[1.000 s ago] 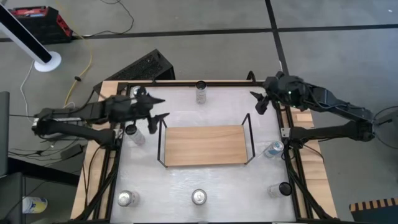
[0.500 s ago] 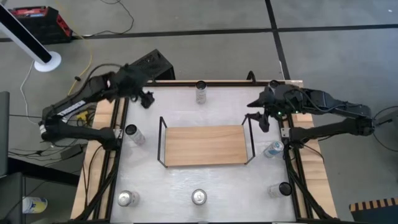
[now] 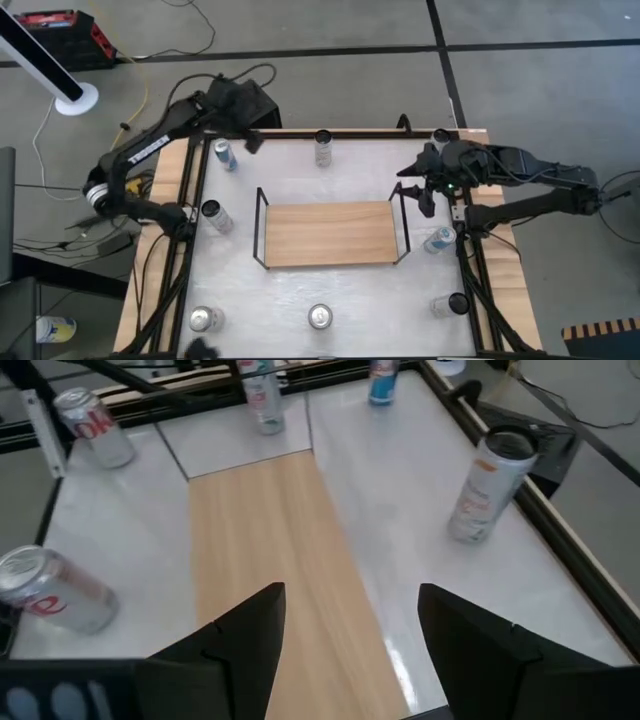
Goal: Place canned beverage on shelf
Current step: Put the left white-yellow soda can on the shelf
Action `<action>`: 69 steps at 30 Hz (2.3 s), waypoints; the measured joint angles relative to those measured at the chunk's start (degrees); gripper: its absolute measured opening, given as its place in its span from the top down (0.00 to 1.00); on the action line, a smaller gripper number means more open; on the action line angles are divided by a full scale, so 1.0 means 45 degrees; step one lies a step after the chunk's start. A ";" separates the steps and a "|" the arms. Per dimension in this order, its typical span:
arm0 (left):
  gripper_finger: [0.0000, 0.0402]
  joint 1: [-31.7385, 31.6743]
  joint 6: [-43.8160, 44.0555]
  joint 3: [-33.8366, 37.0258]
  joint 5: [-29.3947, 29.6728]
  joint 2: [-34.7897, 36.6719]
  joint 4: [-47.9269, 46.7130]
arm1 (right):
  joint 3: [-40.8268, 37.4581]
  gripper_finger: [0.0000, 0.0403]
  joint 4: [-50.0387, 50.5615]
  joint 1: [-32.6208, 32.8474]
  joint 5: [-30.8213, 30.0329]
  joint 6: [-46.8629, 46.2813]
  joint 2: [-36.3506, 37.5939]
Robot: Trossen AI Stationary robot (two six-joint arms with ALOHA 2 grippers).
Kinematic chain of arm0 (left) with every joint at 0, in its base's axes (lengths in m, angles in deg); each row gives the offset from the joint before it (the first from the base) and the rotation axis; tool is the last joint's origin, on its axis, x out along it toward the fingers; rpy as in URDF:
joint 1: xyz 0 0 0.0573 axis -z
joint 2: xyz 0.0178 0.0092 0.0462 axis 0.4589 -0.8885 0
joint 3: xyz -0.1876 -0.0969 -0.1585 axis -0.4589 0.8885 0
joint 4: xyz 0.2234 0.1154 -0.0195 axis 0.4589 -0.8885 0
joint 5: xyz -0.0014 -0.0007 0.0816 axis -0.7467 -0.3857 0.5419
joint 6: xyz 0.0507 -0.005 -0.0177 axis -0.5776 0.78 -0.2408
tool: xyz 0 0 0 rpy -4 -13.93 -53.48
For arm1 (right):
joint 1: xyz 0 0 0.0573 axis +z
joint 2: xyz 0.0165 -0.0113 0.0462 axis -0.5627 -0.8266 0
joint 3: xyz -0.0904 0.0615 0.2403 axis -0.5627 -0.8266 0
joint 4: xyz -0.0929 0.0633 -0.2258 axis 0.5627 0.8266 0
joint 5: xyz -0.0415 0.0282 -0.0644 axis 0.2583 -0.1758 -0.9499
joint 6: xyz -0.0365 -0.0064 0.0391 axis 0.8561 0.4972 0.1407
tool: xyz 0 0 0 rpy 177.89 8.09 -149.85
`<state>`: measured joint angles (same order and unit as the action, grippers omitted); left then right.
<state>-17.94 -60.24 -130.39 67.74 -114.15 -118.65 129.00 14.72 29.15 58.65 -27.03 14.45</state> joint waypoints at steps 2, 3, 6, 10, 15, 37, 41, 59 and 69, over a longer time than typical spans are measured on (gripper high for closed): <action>0.17 0.0361 -0.0097 0.0000 -0.1017 -0.0517 0.1471 | 0.0000 0.37 0.0004 -0.0109 -0.0008 -0.0003 0.0000; 0.17 0.0545 -0.0196 0.0000 -0.1328 -0.0789 0.2140 | 0.0000 0.37 0.0000 -0.0170 -0.0010 0.0000 0.0000; 0.17 0.1260 -0.0423 0.0000 -0.1772 -0.1705 0.4344 | 0.0000 0.37 0.0000 -0.0244 -0.0010 0.0000 0.0000; 0.17 0.2100 -0.1096 0.0000 -0.1854 -0.2921 0.6574 | 0.0000 0.37 0.0005 -0.0234 -0.0010 0.0005 0.0000; 0.17 0.2586 -0.2168 0.0000 -0.1393 -0.3788 0.8065 | 0.0000 0.37 0.0019 -0.0229 -0.0006 0.0036 0.0000; 0.17 0.2580 -0.3809 0.0120 -0.0361 -0.5578 1.0327 | 0.0000 0.37 0.0179 -0.0229 -0.0001 0.1232 0.0000; 0.17 0.2570 -0.3782 0.0112 -0.0351 -0.5697 1.0495 | 0.0000 0.37 0.0194 -0.0234 -0.0001 0.1253 0.0000; 0.17 0.2571 -0.4228 0.0126 0.0341 -0.6428 1.0579 | -0.0005 0.37 0.0219 -0.0234 -0.0010 0.1345 0.0005; 0.40 0.2580 -0.4165 0.0126 0.0357 -0.6424 1.0229 | -0.0005 0.37 0.0214 -0.0234 -0.0015 0.1350 0.0005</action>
<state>-6.33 -78.98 -129.82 69.35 -143.05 -72.61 128.98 15.68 28.09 58.58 -20.96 14.47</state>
